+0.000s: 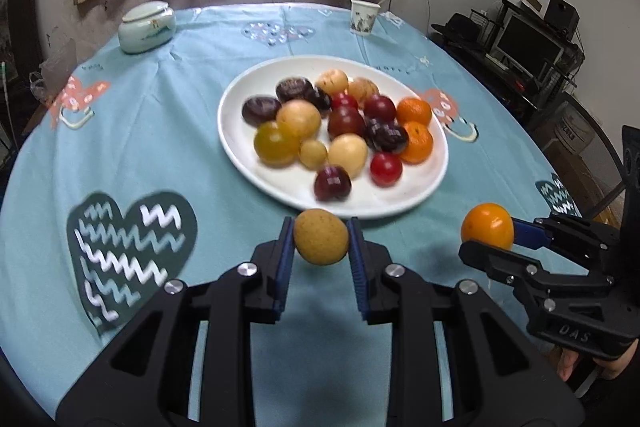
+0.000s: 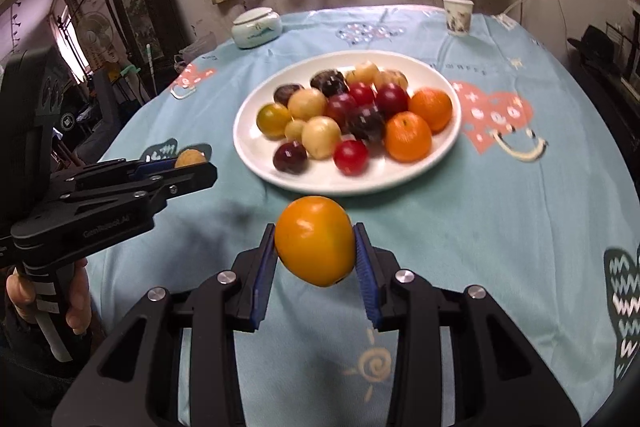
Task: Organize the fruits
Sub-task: 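Carry the tangerine and tan fruit onto the plate and open both grippers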
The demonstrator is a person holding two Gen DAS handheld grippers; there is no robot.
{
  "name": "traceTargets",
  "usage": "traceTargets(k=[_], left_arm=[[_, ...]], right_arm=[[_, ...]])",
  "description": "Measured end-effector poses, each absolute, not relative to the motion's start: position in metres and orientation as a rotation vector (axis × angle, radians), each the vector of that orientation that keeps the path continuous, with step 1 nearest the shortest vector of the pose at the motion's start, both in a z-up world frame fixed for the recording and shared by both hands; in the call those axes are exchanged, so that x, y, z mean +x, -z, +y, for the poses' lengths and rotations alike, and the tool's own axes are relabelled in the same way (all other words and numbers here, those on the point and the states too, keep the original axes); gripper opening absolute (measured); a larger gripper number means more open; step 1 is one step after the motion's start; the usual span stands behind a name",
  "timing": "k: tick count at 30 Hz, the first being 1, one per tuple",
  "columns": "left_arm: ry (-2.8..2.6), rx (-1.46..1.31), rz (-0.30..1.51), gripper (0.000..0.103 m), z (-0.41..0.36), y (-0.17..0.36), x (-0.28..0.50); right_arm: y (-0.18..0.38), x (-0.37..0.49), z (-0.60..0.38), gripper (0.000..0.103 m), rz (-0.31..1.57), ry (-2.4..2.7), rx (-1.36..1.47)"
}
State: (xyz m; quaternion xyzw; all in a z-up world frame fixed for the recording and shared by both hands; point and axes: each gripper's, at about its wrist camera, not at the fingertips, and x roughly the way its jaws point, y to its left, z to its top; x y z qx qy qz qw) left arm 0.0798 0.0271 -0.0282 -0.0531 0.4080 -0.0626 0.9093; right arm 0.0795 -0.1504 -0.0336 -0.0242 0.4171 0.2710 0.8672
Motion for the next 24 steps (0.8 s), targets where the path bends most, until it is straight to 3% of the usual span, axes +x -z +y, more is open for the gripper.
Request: traceTargets(k=[12, 24], left_arm=[[0.078, -0.120, 0.869, 0.027, 0.030, 0.032, 0.155], [0.063, -0.133, 0.907, 0.027, 0.036, 0.043, 0.178]], right_arm=[[0.034, 0.137, -0.114, 0.038, 0.889, -0.570, -0.078], [0.042, 0.157, -0.104, 0.038, 0.916, -0.566, -0.090]])
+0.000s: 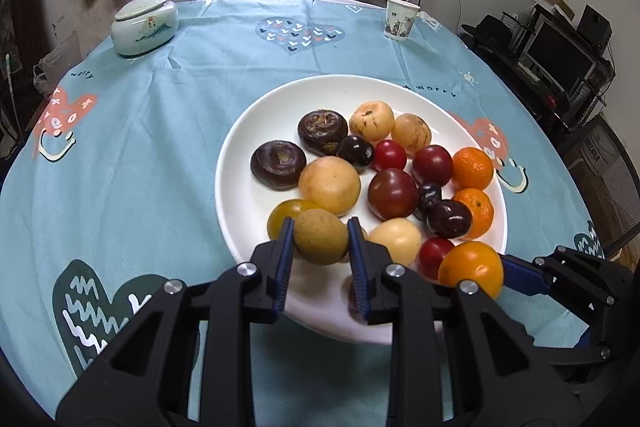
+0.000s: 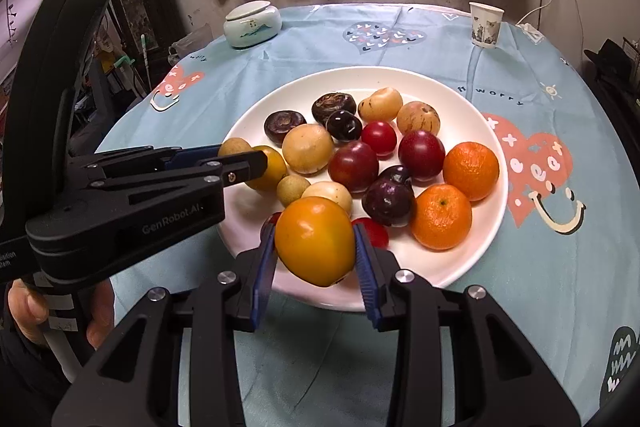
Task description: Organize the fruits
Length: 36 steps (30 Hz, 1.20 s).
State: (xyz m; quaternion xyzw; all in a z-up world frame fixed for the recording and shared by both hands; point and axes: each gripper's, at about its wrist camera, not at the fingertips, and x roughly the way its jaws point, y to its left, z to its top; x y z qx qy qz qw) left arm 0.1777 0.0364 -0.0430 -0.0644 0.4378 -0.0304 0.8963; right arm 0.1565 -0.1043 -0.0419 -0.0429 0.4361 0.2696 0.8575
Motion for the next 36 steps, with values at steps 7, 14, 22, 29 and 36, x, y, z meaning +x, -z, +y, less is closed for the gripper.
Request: traceTargets(k=[7, 14, 22, 29, 36], left_arm=[[0.045, -0.123, 0.849, 0.065, 0.036, 0.032, 0.173], [0.031, -0.141, 0.790, 0.095, 0.041, 0.010, 0.154], [0.084, -0.112, 0.817, 0.100, 0.024, 0.006, 0.126], [0.055, -0.048, 0.797, 0.100, 0.005, 0.001, 0.106], [0.061, -0.036, 0.817, 0.100, -0.005, 0.000, 0.093]], right_arm=[[0.032, 0.156, -0.107, 0.067, 0.860, -0.509, -0.106], [0.025, 0.150, -0.123, 0.067, 0.842, -0.410, -0.117], [0.024, 0.137, -0.135, 0.102, 0.808, -0.377, -0.119], [0.027, 0.127, -0.141, 0.102, 0.823, -0.342, -0.149], [0.028, 0.112, -0.155, 0.102, 0.829, -0.310, -0.123]])
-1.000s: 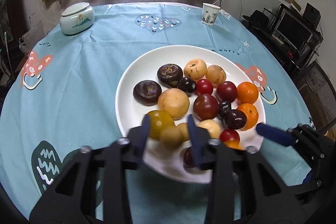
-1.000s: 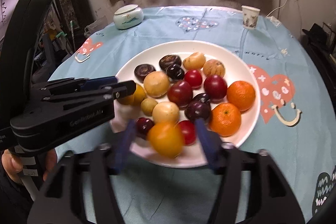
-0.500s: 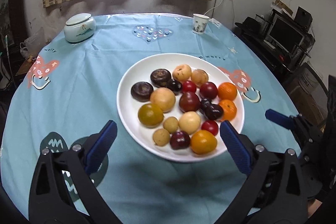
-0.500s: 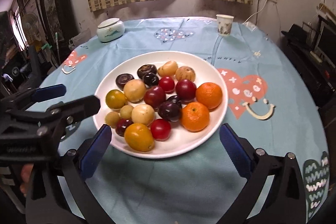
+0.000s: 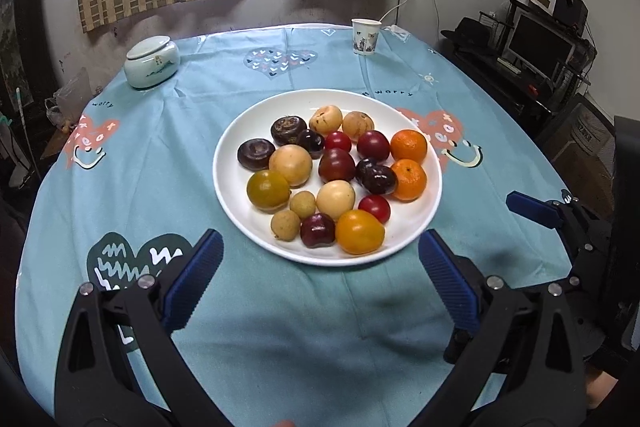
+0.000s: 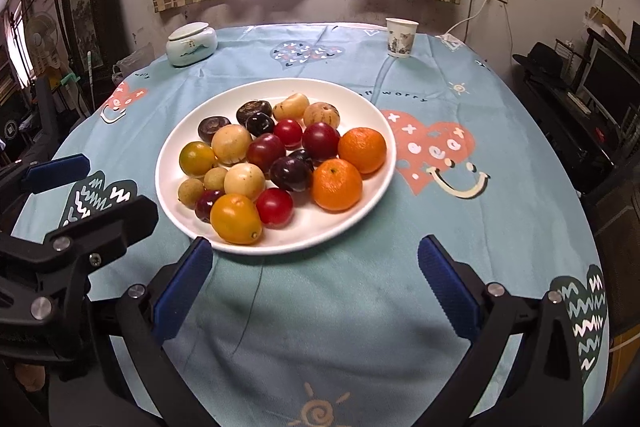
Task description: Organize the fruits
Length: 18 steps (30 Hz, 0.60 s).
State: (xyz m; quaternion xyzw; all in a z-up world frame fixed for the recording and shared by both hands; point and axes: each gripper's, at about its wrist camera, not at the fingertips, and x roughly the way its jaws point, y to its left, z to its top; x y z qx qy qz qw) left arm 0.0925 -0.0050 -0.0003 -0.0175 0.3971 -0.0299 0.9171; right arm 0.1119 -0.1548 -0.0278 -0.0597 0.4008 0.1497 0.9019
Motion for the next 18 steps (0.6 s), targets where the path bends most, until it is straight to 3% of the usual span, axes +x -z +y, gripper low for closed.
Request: traceTargets(k=[18], left_arm=[[0.041, -0.016, 0.783, 0.100, -0.011, -0.007, 0.044]], right_arm=[[0.021, 0.062, -0.172, 0.102, 0.803, -0.316, -0.073]])
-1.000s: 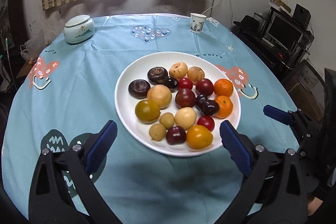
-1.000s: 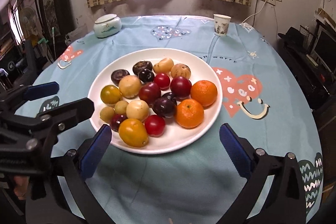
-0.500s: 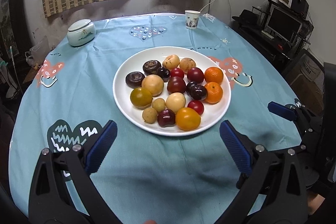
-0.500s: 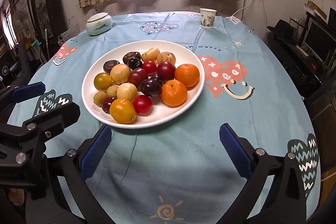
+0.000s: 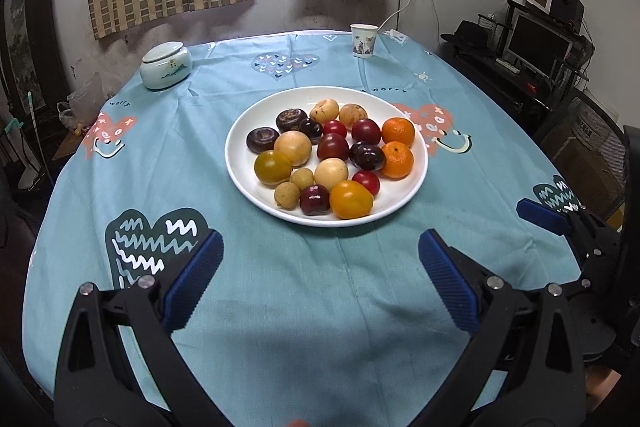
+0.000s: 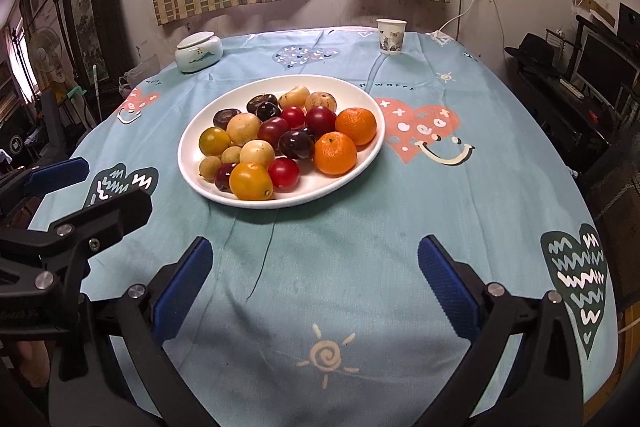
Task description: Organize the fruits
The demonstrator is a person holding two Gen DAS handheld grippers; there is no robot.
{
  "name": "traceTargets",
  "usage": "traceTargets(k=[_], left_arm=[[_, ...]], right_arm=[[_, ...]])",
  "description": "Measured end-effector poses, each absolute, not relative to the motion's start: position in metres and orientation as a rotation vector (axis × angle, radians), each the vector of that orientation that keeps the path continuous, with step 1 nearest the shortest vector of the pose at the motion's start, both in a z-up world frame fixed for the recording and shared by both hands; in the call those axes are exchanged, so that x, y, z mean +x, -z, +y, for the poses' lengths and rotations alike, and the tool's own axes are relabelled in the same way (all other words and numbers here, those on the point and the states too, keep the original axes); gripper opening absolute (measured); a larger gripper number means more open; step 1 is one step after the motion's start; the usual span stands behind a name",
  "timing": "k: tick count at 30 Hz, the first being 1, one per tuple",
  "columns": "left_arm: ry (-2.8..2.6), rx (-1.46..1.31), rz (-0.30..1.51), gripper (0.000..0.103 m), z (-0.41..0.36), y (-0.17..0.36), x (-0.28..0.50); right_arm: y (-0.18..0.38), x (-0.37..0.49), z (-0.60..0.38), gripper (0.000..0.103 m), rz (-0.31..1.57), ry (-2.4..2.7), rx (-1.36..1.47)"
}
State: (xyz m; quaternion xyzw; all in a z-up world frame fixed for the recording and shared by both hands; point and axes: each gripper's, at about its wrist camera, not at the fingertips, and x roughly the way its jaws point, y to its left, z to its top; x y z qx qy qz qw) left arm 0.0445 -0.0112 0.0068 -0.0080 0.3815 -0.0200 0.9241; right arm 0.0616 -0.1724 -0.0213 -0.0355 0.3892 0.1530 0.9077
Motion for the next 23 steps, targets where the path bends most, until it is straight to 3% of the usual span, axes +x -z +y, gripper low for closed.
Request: traceTargets(k=[23], left_arm=[[0.032, -0.030, 0.771, 0.100, -0.0016, -0.0067, 0.0417]], right_arm=[[0.0215, 0.0579, -0.1658, 0.102, 0.814, -0.323, -0.083]])
